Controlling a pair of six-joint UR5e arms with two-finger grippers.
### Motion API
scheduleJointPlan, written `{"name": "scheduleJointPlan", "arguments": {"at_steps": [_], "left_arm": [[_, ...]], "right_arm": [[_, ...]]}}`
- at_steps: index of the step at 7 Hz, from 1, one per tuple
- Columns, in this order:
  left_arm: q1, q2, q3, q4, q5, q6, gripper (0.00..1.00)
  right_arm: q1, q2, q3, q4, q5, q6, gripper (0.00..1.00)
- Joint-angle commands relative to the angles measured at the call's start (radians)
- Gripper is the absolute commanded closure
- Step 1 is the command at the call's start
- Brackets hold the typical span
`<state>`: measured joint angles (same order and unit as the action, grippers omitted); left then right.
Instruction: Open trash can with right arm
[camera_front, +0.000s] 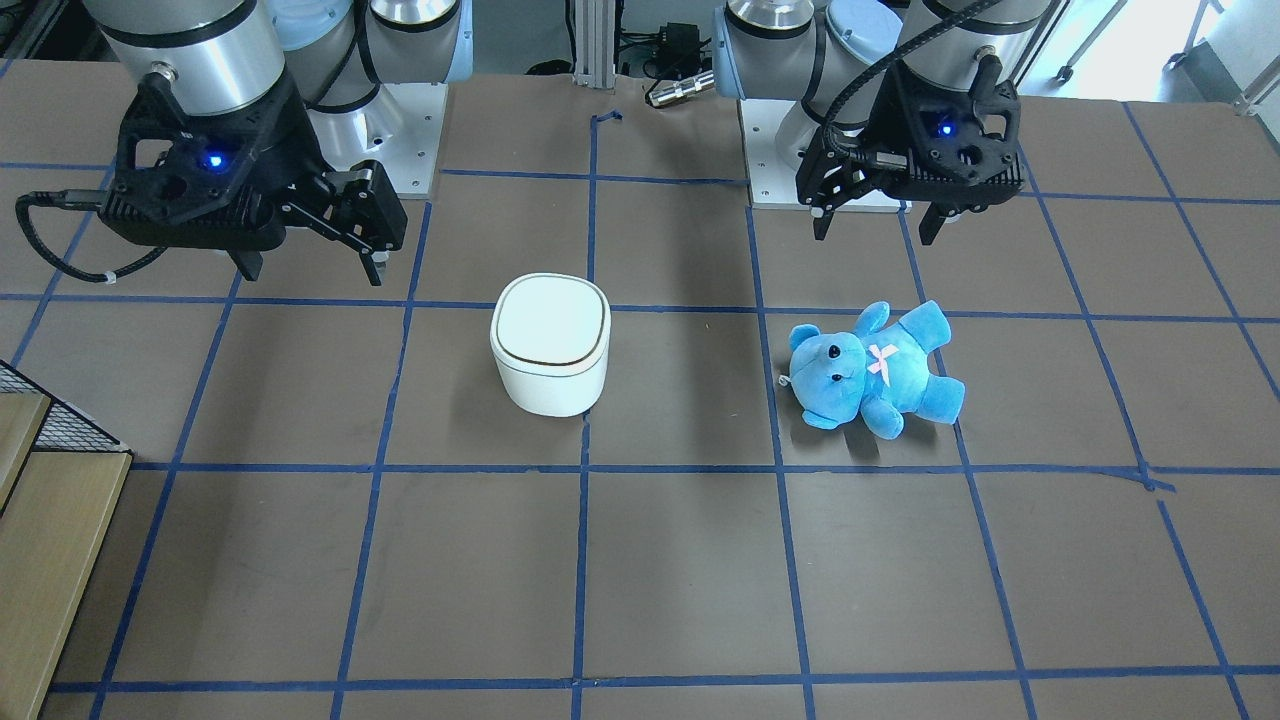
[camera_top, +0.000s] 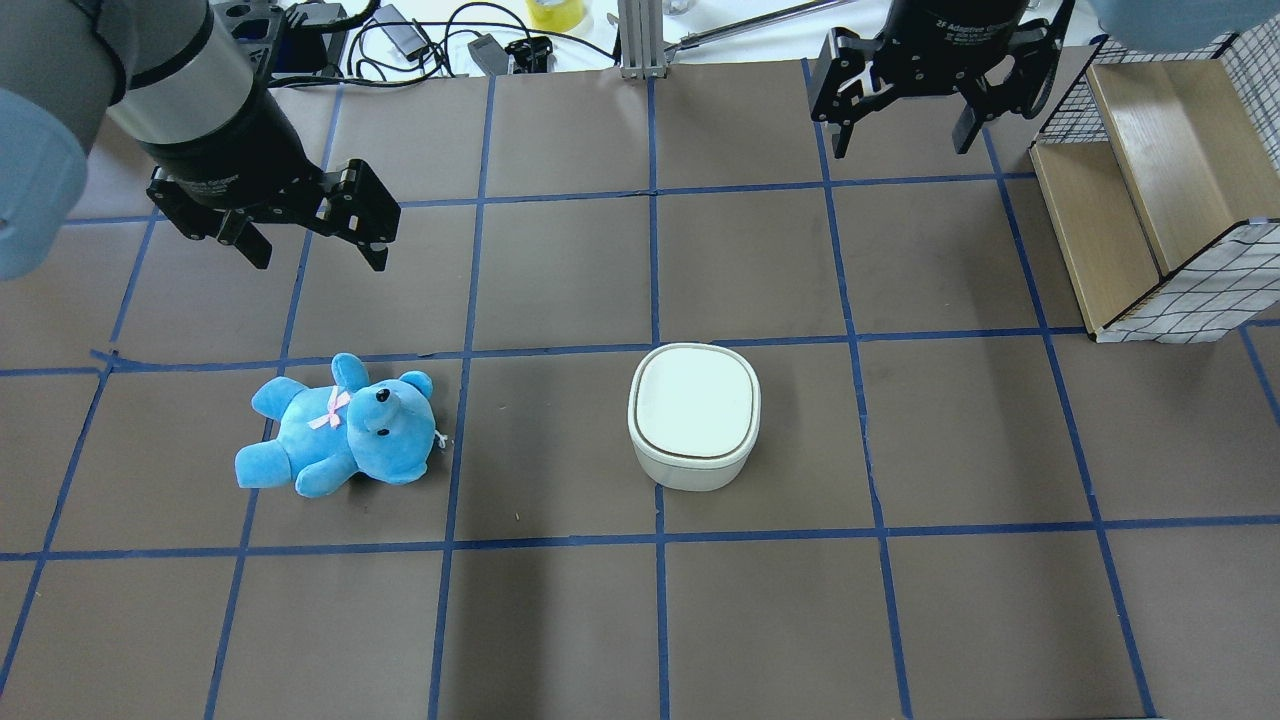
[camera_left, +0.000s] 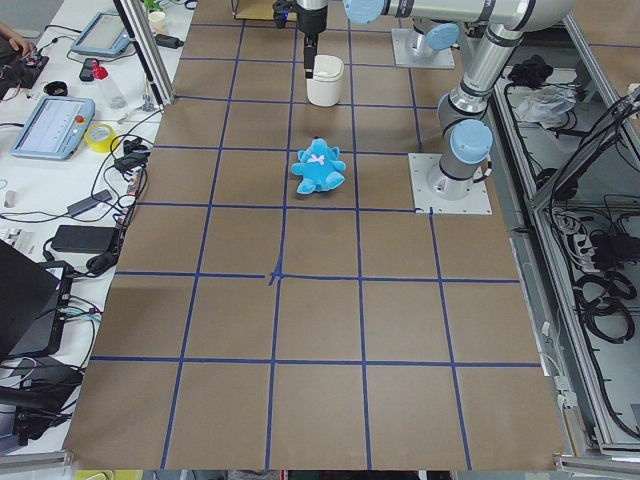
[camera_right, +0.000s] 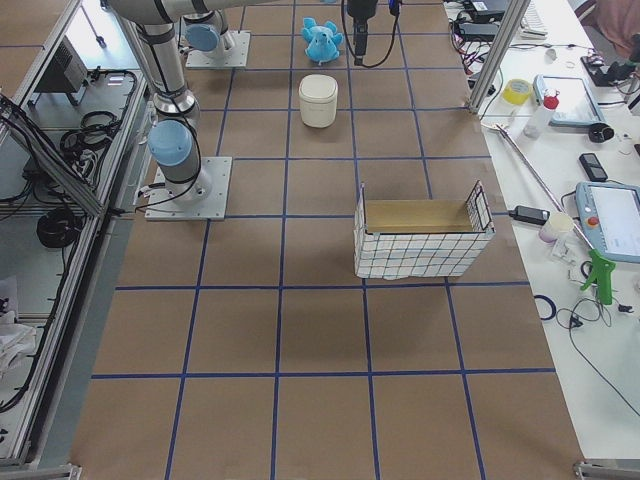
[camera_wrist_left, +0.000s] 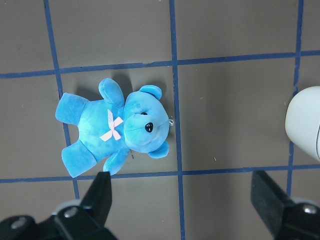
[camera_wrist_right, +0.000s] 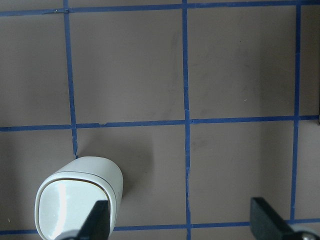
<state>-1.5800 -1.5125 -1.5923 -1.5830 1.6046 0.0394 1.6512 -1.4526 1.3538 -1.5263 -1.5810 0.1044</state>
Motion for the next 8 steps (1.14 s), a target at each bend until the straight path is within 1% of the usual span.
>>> {"name": "scheduleJointPlan", "arguments": {"at_steps": [1,2,3,4,5,6,7,8], "left_arm": [[0.0,0.0,0.0,0.0,0.0,0.0,0.0],[0.0,0.0,0.0,0.0,0.0,0.0,0.0],[0.0,0.0,0.0,0.0,0.0,0.0,0.0],[0.0,0.0,0.0,0.0,0.0,-0.001,0.0],[0.0,0.0,0.0,0.0,0.0,-0.001,0.0],[0.0,0.0,0.0,0.0,0.0,-0.001,0.0],[0.0,0.0,0.0,0.0,0.0,0.0,0.0],[0.0,0.0,0.0,0.0,0.0,0.0,0.0]], "right_arm": [[-0.001,0.0,0.002,-0.017,0.003,-0.002,0.0],[0.001,-0.003,0.002,-0.012,-0.001,0.001,0.0],[0.008,-0.005,0.025,-0.015,0.004,0.068,0.0],[0.062,-0.003,0.045,-0.018,0.003,0.148,0.11],[0.143,0.018,0.05,-0.049,0.006,0.167,0.57],[0.185,0.046,0.074,-0.054,0.007,0.191,1.0],[0.206,0.049,0.129,-0.055,0.054,0.303,1.0],[0.232,0.049,0.192,-0.098,0.082,0.36,1.0]]}}
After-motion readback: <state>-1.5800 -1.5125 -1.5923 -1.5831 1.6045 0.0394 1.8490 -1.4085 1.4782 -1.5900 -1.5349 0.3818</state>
